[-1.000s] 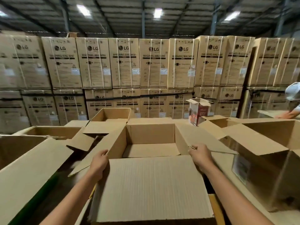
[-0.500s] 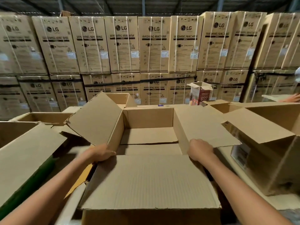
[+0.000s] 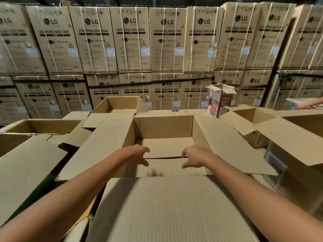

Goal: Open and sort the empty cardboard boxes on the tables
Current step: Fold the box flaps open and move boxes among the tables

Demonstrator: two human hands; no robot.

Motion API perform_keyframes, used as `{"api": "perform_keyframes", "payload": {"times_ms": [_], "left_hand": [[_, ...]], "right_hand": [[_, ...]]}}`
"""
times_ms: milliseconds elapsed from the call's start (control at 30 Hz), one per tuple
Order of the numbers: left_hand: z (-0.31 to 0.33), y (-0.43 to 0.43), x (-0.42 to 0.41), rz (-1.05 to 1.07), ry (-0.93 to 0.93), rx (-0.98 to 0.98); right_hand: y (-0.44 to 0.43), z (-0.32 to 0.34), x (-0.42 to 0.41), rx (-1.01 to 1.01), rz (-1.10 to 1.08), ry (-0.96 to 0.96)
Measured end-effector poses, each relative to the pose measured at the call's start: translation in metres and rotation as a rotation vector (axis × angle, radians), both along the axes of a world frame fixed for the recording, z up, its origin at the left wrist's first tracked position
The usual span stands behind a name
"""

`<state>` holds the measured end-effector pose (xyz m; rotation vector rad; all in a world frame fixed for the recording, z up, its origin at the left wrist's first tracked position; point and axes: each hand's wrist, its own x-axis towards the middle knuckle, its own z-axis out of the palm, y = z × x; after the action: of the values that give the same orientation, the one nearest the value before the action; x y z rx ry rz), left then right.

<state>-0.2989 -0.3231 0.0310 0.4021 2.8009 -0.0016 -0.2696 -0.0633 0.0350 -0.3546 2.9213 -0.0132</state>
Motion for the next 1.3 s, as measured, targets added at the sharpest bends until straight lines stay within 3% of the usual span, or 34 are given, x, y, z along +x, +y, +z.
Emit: {"api": "perform_keyframes", "payload": {"times_ms": [367, 800, 933, 1300], "left_hand": [[-0.088, 0.011, -0.107, -0.069, -0.212, -0.290], [-0.176, 0.024, -0.117, -0.037, -0.406, -0.271], [-0.192, 0.031, -0.122, -0.029, -0.444, -0.300], [-0.182, 0.033, -0.128, -0.070, -0.439, -0.324]], "right_hand": [[-0.031, -0.054, -0.136, 0.194, -0.006, -0.321], [-0.030, -0.138, -0.151, 0.339, -0.067, -0.567], [-0.029, -0.167, -0.143, 0.361, -0.118, -0.569], [-0.027, -0.152, -0.141, 0.241, -0.102, -0.514]]}}
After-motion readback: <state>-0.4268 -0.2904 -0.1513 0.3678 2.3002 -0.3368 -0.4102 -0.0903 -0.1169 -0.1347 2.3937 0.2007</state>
